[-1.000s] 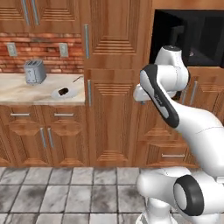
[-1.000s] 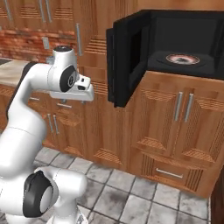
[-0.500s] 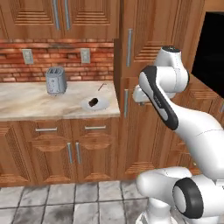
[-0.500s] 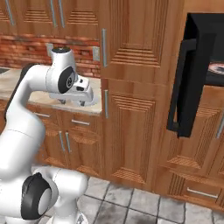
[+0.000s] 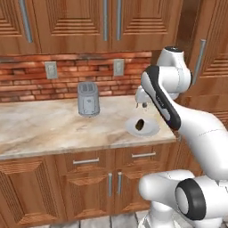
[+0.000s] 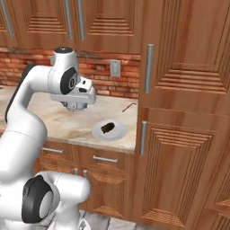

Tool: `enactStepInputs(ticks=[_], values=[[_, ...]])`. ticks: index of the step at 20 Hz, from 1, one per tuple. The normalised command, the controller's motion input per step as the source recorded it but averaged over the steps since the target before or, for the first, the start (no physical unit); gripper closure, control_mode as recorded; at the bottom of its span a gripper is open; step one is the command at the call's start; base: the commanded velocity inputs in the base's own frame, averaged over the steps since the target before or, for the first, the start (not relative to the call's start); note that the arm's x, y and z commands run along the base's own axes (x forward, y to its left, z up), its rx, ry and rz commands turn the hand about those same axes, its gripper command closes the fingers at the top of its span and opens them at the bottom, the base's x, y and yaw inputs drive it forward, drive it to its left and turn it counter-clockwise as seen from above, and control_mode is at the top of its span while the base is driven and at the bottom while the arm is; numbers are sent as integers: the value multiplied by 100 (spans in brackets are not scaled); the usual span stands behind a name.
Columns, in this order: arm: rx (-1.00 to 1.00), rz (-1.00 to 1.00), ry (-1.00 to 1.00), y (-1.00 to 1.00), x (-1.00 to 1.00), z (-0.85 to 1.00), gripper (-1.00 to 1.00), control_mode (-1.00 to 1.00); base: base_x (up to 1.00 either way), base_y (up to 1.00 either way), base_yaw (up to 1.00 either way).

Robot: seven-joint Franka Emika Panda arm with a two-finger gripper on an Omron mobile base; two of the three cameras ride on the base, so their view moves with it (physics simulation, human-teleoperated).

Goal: Pick the sweet potato from the counter and place it in the microwave.

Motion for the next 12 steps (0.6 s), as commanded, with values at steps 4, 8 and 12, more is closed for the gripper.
enactStepInputs(ticks=[4,8,12], values=[[0,0,0,0,0,0,-100,100,84,73,-19],[0,0,0,0,0,0,-100,100,49,2,-14],[0,0,0,0,0,0,-100,100,12,0,-5]])
